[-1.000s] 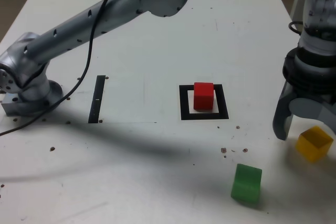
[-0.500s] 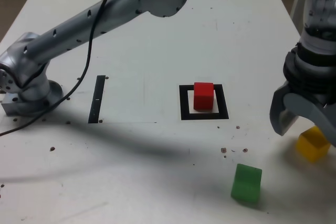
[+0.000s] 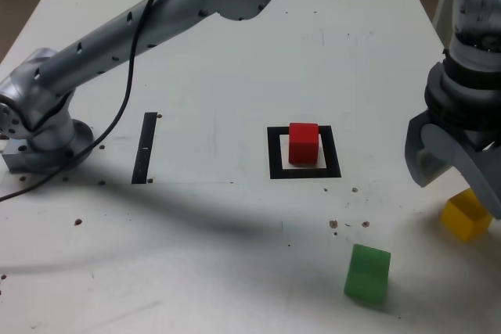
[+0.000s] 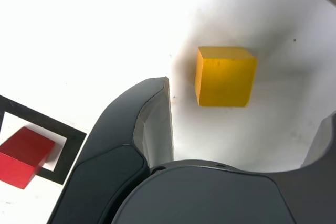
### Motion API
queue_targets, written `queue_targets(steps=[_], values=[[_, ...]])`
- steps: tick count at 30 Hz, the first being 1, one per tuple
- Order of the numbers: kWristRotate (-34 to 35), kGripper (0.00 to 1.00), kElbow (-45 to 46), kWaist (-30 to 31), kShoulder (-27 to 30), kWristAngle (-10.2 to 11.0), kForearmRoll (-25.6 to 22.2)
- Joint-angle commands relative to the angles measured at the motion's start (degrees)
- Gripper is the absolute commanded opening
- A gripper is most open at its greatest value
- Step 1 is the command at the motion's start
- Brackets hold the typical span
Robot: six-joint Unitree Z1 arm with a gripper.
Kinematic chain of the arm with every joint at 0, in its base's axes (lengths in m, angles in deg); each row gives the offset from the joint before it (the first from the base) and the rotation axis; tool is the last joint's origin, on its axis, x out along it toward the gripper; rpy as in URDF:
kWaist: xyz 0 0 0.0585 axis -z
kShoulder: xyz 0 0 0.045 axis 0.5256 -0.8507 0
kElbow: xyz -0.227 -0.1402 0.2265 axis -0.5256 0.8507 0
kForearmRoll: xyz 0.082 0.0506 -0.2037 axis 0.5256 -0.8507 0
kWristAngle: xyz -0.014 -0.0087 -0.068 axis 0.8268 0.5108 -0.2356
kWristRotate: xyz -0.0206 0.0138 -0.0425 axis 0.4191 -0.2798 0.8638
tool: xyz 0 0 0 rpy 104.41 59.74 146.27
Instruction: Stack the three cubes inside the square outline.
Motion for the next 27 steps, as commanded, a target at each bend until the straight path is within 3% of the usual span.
queue_targets(steps=[1, 16, 23, 27], values=[[-0.21, 0.97, -0.63, 0.1, -0.7, 0.25, -0.15], [-0.48, 0.92, -4.84, 0.14, -5.51, 0.98, 0.87], [-0.25, 0.8, -5.38, 0.68, -6.39, 1.8, 1.09], [0.25, 0.68, -5.67, 1.15, -6.6, 2.27, 1.24]])
